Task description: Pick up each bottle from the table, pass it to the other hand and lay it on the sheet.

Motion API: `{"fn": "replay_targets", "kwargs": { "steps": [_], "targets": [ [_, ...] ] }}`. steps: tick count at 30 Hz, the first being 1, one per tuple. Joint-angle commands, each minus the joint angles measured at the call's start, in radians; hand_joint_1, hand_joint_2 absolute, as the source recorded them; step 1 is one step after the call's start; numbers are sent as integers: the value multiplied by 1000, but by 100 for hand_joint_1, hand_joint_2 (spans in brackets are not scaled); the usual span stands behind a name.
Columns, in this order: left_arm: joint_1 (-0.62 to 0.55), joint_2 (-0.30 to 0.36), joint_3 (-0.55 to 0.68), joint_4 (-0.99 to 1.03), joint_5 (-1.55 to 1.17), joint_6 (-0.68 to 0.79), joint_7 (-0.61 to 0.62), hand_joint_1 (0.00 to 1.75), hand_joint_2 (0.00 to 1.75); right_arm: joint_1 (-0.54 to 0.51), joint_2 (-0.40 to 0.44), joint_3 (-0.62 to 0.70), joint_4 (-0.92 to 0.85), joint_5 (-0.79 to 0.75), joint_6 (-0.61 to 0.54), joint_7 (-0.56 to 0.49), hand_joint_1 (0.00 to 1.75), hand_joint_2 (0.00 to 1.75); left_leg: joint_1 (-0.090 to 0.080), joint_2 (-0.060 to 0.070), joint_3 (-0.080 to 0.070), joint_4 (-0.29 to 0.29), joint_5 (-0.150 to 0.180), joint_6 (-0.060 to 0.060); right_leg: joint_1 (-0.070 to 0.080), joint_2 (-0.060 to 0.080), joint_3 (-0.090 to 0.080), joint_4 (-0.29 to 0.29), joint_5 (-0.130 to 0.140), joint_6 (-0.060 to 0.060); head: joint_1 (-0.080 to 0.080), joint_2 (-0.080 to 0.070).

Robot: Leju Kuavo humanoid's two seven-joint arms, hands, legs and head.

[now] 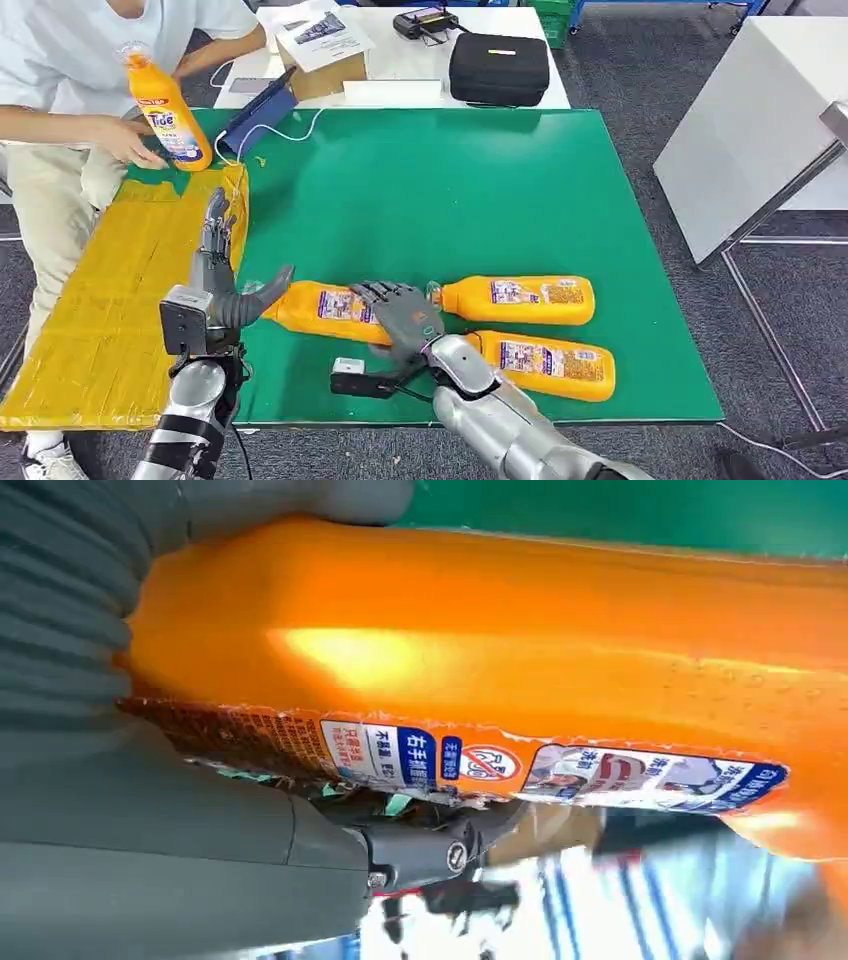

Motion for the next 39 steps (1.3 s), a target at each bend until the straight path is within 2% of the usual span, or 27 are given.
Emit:
{"fn": "replay_targets", "kwargs": {
  "steps": [1, 10, 14, 18, 24, 39],
  "targets": [
    [-21, -9, -20, 33, 4, 7, 4, 0, 175, 87, 0, -265, -182, -194, -32, -127, 175, 175, 1, -3, 4, 0, -2, -1, 1, -1, 5, 0, -3, -1, 0, 0],
    [0, -8, -48, -2, 55, -44, 13, 0, 175, 114, 13, -352, -184, -331, 42, -190, 175, 175, 1, -2, 3, 1, -3, -2, 1, 1, 5, 0, -3, -1, 0, 0],
    [-2, 7, -83, 6, 139, -175, 62, 0, 175, 144, 12, -376, -239, -383, 57, -236, 175, 175, 0, -1, 1, 0, -1, -1, 0, 0, 2, -1, -1, -1, 0, 0],
    [-38, 50, -156, 71, 220, -377, 149, 0, 175, 171, 2, -364, -282, -392, 86, -259, 175, 175, 2, -3, 4, 1, -3, -2, 1, 0, 6, -1, -4, -2, 0, 0],
    [-58, 53, -190, 116, 229, -427, 161, 0, 175, 172, 9, -358, -276, -391, 84, -262, 175, 175, 1, -3, 3, 0, -2, -2, 1, 0, 5, -1, -3, -2, 0, 0],
    [-83, 51, -190, 161, 243, -404, 203, 0, 175, 196, 17, -302, -276, -353, 75, -287, 175, 175, 1, -1, 2, 0, -2, -2, 1, 1, 3, -1, -2, -1, 0, 0]
  ]
}}
